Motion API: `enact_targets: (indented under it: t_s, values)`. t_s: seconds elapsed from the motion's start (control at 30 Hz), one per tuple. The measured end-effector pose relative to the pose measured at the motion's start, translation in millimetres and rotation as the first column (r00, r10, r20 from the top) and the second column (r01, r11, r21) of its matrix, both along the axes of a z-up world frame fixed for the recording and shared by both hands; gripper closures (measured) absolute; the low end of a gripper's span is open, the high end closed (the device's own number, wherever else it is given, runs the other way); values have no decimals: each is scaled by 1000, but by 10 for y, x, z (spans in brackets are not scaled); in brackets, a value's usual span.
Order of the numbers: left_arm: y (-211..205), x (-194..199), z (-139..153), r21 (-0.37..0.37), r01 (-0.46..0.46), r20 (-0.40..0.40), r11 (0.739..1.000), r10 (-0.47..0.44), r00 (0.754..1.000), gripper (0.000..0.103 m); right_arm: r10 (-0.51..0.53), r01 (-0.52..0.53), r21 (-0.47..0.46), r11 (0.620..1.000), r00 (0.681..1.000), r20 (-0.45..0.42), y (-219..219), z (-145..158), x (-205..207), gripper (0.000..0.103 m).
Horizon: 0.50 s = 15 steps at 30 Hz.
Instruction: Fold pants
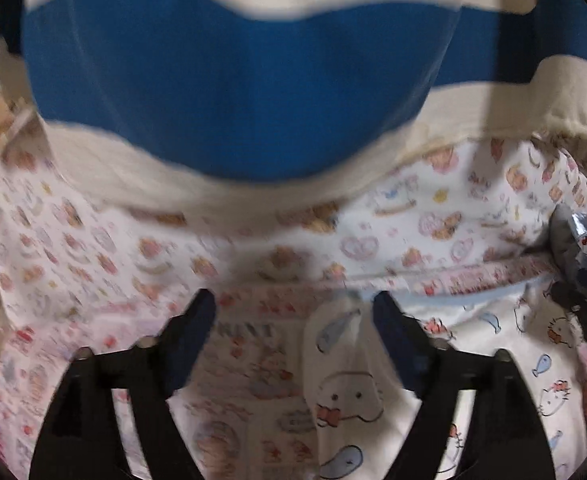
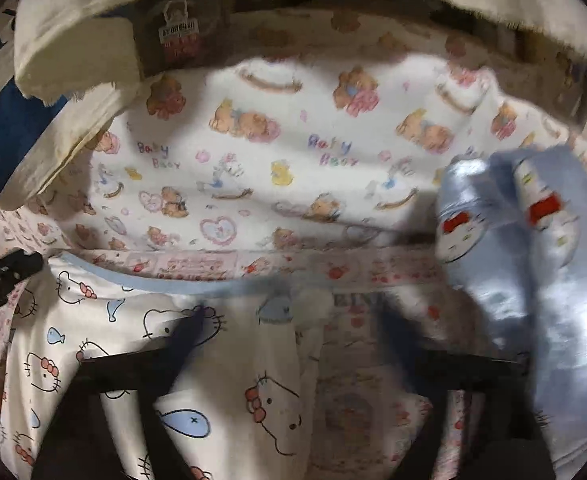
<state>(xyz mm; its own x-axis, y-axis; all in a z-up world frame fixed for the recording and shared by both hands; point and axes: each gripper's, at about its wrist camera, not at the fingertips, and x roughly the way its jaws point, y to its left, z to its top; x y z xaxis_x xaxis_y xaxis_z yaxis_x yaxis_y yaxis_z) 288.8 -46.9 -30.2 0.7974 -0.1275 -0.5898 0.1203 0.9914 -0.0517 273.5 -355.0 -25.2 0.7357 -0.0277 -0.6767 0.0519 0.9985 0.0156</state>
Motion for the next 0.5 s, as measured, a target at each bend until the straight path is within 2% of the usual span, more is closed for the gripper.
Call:
enact_targets:
  t_s: [0.07,0.17,0.23,0.3,0.33,0.4,0.5]
  values:
    - [26,-56,101,-27,3,33,1000,-2,999,21,16,-16,20,1000,1000,24,-52,91,-61,1]
    - [132,-210,347,-105,4,107,994,7,994,20,6,-8,44,999,998,61,-129,250,-137,1]
    - [117,-375,561,-83,13,193,996,3,981,19,0,-5,48,999,995,104,-152,404,-219,1]
    - [87,-590,805,-11,30,299,999,-25,954,9,27,-34,49,998,989,142,-150,588,-334,1]
    - [93,-719,910,9,19,352,1000,-21,936,8,45,-53,47,997,986,160,-144,687,-408,1]
    - [142,-995,1127,-2,3,424,1000,-1,905,6,67,-77,46,996,979,194,-138,858,-576,1]
    - [198,-1422,1374,-16,20,471,1000,-10,882,5,86,-101,50,994,966,243,-99,1035,-872,1]
